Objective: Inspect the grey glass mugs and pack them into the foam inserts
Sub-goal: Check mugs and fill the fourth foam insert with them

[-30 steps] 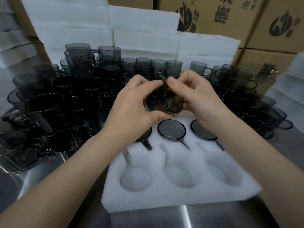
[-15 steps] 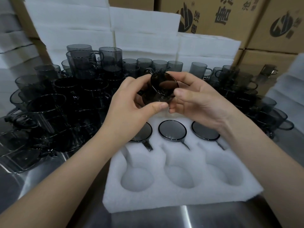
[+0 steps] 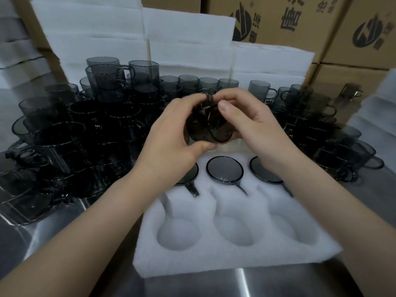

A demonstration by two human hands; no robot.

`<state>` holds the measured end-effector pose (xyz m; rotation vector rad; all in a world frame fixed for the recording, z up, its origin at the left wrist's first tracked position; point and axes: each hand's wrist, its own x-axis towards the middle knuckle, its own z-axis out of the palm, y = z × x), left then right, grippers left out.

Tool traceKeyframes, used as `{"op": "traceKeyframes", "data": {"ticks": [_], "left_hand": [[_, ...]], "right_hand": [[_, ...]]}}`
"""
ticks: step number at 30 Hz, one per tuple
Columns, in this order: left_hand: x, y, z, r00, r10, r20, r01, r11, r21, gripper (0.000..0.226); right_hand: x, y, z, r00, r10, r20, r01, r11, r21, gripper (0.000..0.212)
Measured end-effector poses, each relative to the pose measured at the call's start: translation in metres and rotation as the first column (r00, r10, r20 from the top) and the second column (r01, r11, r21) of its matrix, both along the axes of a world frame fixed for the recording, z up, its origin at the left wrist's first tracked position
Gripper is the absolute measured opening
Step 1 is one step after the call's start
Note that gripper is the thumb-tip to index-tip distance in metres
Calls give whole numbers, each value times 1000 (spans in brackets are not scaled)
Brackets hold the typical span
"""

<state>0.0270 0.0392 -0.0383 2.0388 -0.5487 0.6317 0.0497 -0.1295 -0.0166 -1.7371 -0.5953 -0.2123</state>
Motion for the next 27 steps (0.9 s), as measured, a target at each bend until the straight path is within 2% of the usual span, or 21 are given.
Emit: {"op": "traceKeyframes", "data": {"ticks": [1,3,6,10,13,16,19,20,24,27], "left_hand": [[0,0,0,1000,-2,-17,1,999,-37,74],[-1,0,-1,999,-18,-35,15,997,-78,76],[-3,-1,1,998,-55,-30,52,996,-78,78],[-5,-1,4,981,-168,-99,154,978,-138,84],[-2,0,4,932,-290,-216,234,939,-251,88],[-1,0,5,904,-351,-246,278,917,-285,70],[0,2,5,917,-333,-220,251,910,-328,56],[0,2,5,923,-321,-213,242,913,-328,57],[-2,2,6,943,-264,-203,195,932,-305,60],[-4,2,7,960,-210,-183,157,950,-270,61]], "right_hand": [[1,-1,0,1000,-5,-1,5,1000,-1,12],[4,-4,1,994,43,-100,-39,998,47,15],[6,-10,2,913,260,-313,-183,950,253,11],[10,-13,3,843,440,-311,-293,859,420,12],[11,-12,1,857,451,-249,-343,860,377,11],[8,-11,0,889,404,-214,-328,889,319,15],[7,-9,-1,907,375,-190,-319,908,272,15],[6,-8,-1,908,379,-180,-329,909,256,13],[3,-5,-2,905,394,-158,-359,910,209,34],[3,-4,-1,904,400,-152,-381,914,141,37]]}}
